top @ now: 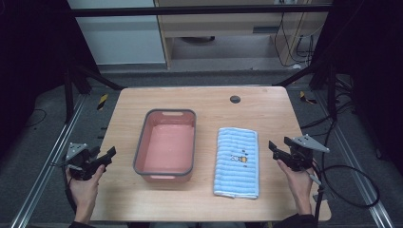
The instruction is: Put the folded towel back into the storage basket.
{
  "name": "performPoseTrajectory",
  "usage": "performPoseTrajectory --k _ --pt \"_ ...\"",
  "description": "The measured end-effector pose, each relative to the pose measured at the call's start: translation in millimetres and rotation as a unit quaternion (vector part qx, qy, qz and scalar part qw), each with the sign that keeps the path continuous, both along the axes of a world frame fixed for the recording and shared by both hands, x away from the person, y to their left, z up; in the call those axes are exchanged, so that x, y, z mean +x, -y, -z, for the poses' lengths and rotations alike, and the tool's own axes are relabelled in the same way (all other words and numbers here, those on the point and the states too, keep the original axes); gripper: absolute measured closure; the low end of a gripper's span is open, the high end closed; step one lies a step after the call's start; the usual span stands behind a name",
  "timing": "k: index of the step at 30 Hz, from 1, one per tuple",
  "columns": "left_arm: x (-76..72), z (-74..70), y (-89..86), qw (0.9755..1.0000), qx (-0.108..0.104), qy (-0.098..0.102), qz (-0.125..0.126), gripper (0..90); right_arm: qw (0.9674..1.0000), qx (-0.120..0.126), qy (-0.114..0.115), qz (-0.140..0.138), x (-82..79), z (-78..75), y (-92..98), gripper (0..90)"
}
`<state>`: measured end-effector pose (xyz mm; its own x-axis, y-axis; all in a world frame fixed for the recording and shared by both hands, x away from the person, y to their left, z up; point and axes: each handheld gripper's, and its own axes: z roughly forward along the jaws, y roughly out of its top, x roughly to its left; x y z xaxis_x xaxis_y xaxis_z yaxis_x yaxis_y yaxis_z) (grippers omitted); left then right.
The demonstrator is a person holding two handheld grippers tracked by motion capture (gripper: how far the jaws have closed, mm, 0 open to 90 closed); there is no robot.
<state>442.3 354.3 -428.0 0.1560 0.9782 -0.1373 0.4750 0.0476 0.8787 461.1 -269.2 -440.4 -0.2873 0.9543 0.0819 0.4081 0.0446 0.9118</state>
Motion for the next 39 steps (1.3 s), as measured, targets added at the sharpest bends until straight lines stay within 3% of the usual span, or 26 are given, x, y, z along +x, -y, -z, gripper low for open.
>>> performPoseTrajectory --k 8,20,39 --pt "-6.1 -16.5 17.9 0.9993 0.015 0.019 0.028 29.1 0.9999 0.004 0.013 -0.006 -1.6 -7.7 0.9 32.8" --pt "-15.6 -33.9 43.1 0.9973 0.009 0.039 0.062 28.7 0.9997 0.0 0.017 -0.017 -1.4 -15.4 -4.1 35.6" --pt "-21.0 -43.4 83.5 0.9931 0.017 0.059 0.1 30.1 0.9992 0.005 0.023 -0.032 4.8 -26.2 -7.9 39.9"
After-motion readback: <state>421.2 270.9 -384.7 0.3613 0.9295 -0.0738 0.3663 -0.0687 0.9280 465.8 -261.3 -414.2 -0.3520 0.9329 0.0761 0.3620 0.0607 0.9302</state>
